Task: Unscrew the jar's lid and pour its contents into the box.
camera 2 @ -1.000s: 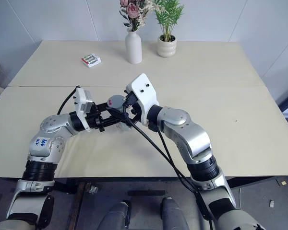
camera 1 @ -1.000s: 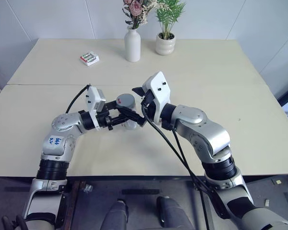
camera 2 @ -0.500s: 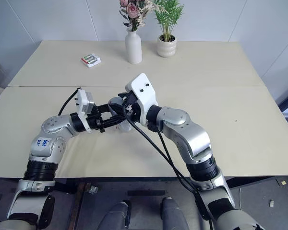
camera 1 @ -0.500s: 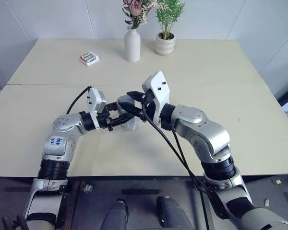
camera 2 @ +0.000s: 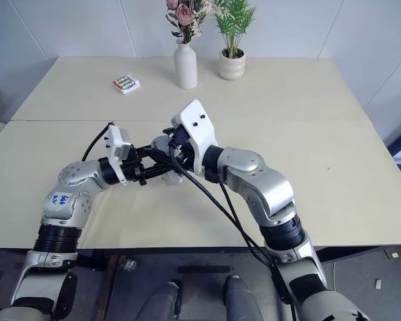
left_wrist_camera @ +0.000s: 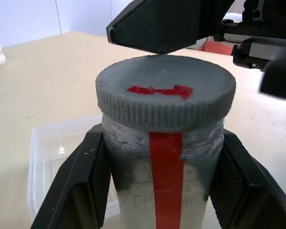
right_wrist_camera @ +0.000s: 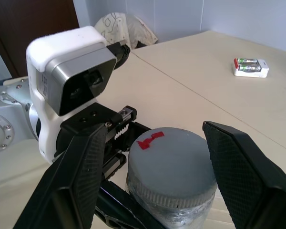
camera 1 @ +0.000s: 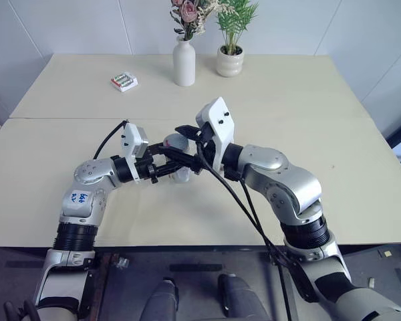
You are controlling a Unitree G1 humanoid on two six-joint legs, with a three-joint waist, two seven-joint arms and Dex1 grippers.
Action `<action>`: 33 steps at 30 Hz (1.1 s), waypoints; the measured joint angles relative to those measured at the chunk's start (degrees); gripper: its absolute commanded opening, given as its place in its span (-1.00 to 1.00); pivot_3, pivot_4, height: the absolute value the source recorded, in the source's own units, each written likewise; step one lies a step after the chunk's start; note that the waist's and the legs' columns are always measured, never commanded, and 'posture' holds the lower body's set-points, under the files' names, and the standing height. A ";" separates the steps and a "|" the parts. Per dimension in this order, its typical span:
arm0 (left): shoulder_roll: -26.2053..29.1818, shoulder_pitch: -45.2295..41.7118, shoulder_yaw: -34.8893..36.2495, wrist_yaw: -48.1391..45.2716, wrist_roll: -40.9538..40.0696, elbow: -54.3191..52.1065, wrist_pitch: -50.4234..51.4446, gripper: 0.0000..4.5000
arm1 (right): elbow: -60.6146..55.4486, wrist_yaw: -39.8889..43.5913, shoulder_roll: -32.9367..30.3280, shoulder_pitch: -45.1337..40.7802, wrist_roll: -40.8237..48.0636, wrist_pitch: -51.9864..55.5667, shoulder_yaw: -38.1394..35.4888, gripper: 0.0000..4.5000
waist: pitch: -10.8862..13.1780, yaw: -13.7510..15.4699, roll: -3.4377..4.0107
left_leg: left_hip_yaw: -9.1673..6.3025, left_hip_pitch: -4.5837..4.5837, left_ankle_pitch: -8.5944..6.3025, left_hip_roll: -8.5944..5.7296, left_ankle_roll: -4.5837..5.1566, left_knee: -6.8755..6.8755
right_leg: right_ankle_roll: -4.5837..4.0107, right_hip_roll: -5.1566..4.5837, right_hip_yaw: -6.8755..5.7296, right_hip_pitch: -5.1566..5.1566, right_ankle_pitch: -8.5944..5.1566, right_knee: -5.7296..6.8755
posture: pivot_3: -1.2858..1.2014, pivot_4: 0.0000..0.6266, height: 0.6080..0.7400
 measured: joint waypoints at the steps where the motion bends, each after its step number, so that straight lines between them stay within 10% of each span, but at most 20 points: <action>1: 0.00 0.00 0.00 0.00 0.03 0.00 0.03 0.05 | 0.01 0.00 -0.11 -0.14 -0.30 0.04 0.24 0.50 | 0.00 0.00 0.00 | 0.00 0.00 0.00 0.00 0.00 0.00 | 0.00 0.00 0.00 0.00 0.00 -0.01 | 0.03 -0.52 1.00; 33: -0.30 -0.04 0.01 -0.45 -0.12 -0.30 0.09 0.05 | 4.77 1.08 1.42 -0.96 -1.07 -0.02 -0.11 0.50 | 0.00 -0.09 0.00 | -0.01 -0.01 0.00 0.00 0.00 -0.03 | 0.00 0.00 0.00 -0.01 0.00 -0.03 | 0.03 -0.52 1.00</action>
